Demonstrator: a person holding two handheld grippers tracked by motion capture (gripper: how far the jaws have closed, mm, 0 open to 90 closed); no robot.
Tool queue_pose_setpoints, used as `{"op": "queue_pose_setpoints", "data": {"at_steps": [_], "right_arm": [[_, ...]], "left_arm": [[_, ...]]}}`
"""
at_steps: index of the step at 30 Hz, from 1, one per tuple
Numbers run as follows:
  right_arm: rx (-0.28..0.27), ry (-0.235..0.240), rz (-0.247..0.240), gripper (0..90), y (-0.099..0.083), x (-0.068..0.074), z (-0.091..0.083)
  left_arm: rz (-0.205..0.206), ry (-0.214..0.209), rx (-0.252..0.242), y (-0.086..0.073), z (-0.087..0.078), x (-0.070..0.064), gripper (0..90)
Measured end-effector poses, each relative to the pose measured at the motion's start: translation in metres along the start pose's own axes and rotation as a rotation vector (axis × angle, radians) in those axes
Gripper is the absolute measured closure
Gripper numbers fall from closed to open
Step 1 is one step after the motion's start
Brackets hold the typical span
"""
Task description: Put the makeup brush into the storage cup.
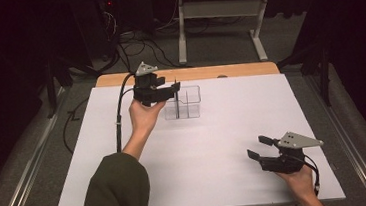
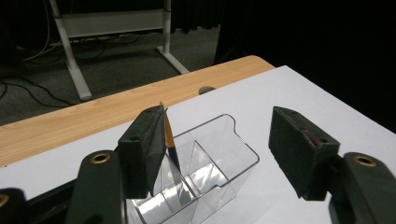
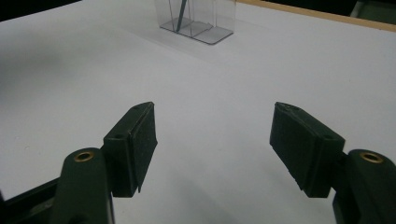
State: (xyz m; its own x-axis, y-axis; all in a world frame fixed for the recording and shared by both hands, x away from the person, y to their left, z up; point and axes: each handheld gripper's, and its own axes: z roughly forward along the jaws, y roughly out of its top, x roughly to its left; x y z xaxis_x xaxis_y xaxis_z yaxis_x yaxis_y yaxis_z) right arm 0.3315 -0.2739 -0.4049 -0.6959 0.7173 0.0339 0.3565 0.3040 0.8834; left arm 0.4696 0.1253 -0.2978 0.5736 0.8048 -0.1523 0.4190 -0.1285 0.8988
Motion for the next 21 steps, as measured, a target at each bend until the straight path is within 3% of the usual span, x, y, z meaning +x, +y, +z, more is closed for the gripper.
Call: {"op": "queue_pose_setpoints", "data": {"at_steps": [21], "right_arm": [[0.004, 0.003, 0.002, 33.5, 0.000, 0.000, 0.001]], "left_arm": [[0.012, -0.016, -0.011, -0.002, -0.011, -0.002, 36.8]]}}
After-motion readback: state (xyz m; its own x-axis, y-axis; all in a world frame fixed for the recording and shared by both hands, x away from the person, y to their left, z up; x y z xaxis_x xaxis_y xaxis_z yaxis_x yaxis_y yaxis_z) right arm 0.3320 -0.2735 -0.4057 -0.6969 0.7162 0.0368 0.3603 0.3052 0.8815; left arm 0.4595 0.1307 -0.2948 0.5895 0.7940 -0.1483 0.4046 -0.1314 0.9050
